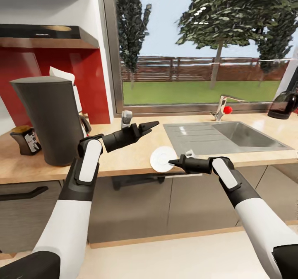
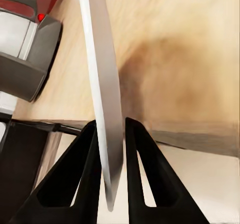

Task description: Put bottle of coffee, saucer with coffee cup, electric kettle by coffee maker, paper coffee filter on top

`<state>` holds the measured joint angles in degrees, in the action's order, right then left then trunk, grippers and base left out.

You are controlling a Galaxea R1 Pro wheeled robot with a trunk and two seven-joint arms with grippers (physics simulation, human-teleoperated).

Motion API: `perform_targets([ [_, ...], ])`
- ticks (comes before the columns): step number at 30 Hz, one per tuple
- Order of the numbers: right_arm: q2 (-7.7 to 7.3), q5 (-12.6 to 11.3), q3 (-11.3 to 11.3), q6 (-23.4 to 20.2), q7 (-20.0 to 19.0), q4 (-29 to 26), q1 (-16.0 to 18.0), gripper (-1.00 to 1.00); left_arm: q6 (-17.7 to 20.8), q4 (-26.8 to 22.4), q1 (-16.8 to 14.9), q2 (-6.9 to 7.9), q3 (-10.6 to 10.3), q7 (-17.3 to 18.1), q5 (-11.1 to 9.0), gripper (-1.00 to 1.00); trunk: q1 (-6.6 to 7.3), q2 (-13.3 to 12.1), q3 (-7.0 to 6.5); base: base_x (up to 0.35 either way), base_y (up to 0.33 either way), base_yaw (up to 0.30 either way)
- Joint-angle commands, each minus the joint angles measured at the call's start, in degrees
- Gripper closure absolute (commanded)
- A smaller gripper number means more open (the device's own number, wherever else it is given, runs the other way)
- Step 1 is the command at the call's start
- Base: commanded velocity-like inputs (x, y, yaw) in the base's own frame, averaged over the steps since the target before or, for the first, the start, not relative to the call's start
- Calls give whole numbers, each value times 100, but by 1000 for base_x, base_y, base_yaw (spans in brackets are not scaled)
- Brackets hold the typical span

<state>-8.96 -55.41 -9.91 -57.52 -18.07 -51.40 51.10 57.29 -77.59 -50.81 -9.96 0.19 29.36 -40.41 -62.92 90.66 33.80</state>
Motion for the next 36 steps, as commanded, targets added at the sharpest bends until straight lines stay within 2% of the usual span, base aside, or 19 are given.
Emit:
perform_targets([
  [1,-10,39,-5,-5,-70,-5,5,100,29,3,-4,-3,-27,25,16,-100,2,3,6,-127,0,0],
  [3,-21,-1,2,-5,-77,-13,5,100,33,5,-3,-3,-221,33,16,-100,2,3,6,-67,0,0],
  [4,-53,-74,4,-5,-79,-15,5,100,34,9,-1,-3,-431,53,16,-100,2,3,6,-33,0,0],
  [5,-220,-315,1,-5,-81,-23,5,100,32,13,13,-3,-1004,180,16,-100,2,3,6,-14,0,0],
  [6,-290,-431,0,-5,-80,-31,5,100,30,17,18,-3,-1246,306,16,-100,2,3,6,-9,0,0],
  [10,-415,-579,-1,-5,-103,-46,3,100,27,19,39,-3,-1711,781,16,-100,2,3,6,-5,0,0],
  [11,-474,-612,-2,-5,-212,-50,-3,100,20,18,117,-3,-2024,1116,16,-100,2,3,6,-1,0,0],
  [12,-569,-614,-6,-4,-510,-52,-17,100,8,-5,259,211,-2571,1659,16,-100,2,3,6,0,0,0],
  [14,-655,-601,-9,-2,-706,-53,-36,100,-17,-21,382,445,-3168,2330,21,-100,2,3,6,0,0,0],
  [15,-677,-598,-10,0,-741,-52,-45,100,-23,-30,406,540,-3337,2526,22,-100,2,3,6,0,0,0],
  [16,-688,-598,-10,1,-752,-50,-51,100,-25,-37,415,580,-3402,2601,22,-100,2,3,6,0,0,0],
  [18,-722,-589,-15,3,-781,-47,-72,100,-31,-110,465,694,-3695,2808,24,-100,2,3,6,0,0,0],
  [20,-730,-583,-17,3,-788,-46,-81,100,-33,-183,546,729,-3903,2857,24,-100,2,3,6,0,0,0],
  [22,-735,-576,-19,3,-790,-41,-88,100,-34,-376,648,850,-4097,2888,24,-100,2,3,6,0,0,0],
  [25,-738,-570,-26,3,-787,-38,-91,100,-34,-547,767,1106,-4208,2904,24,-100,2,3,6,0,0,0],
  [28,-738,-569,-28,3,-786,-31,-91,100,-38,-576,1026,1258,-4268,2903,24,-100,2,3,6,0,0,0],
  [31,-743,-568,-28,3,-786,-30,-92,100,-78,-570,1418,1552,-4398,2896,24,-100,2,3,6,0,0,0],
  [33,-752,-568,-28,3,-786,-30,-92,100,-254,-559,1807,1870,-4459,2893,24,-100,2,3,6,0,0,0],
  [36,-760,-568,-28,3,-786,-30,-92,100,-524,-507,2195,2190,-4484,2895,24,-100,2,3,6,0,0,0],
])
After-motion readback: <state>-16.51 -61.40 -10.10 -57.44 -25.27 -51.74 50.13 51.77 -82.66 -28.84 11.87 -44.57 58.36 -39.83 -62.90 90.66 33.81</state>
